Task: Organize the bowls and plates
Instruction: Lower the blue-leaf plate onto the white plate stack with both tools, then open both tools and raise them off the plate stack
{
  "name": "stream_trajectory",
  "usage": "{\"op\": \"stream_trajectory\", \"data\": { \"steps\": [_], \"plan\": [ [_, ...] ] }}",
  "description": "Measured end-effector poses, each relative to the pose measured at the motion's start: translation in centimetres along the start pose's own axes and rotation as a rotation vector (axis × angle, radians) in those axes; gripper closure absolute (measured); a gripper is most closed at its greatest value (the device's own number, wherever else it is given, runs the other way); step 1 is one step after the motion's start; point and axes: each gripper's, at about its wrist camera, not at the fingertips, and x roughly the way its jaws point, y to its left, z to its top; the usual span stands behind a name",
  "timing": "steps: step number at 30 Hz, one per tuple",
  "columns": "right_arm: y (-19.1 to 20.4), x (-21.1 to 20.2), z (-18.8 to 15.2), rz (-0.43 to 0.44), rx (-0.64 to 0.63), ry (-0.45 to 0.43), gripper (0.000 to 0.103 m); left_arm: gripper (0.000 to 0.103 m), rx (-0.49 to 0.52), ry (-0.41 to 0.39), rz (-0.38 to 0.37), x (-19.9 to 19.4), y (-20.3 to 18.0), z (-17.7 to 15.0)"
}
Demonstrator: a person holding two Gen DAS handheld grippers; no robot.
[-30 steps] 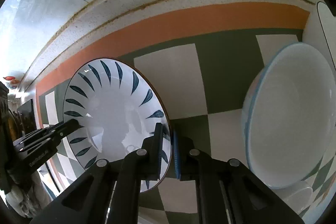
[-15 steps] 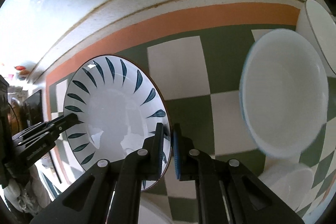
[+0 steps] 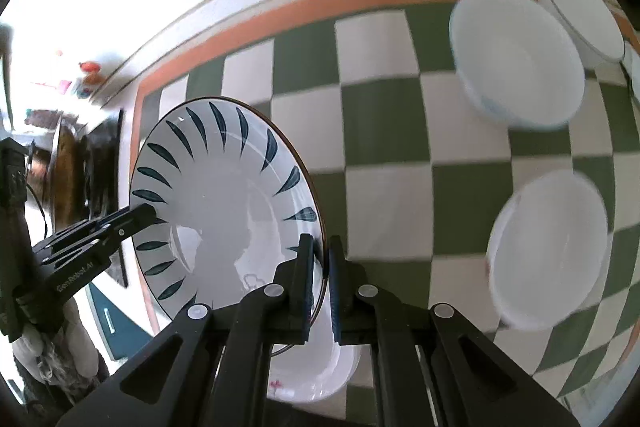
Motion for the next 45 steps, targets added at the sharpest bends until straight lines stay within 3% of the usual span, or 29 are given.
{"op": "stream_trajectory", "data": {
  "steps": [6, 16, 27, 45],
  "plan": [
    [0.8, 0.5, -4.3, 0.018, -0.027, 0.021, 0.095, 0.091, -0.014, 0.008, 0.011, -0.2, 0.5, -3.9],
    [0.7, 4.0, -7.3, 0.009, -0.043, 0.087, 0.095, 0.091, -0.051, 0.065, 0.021, 2.3, 1.3, -7.4],
    [0.3, 7.0, -8.4, -0.016, -0.043, 0.134, 0.095, 0.091, -0.05, 0.101, 0.042, 4.7, 0.8, -8.4],
    [0.9, 6.9, -8.4, -0.067, -0.024, 0.12, 0.091, 0.088, -0.054, 0.116, 0.061, 5.6, 0.4, -8.6]
  ]
}}
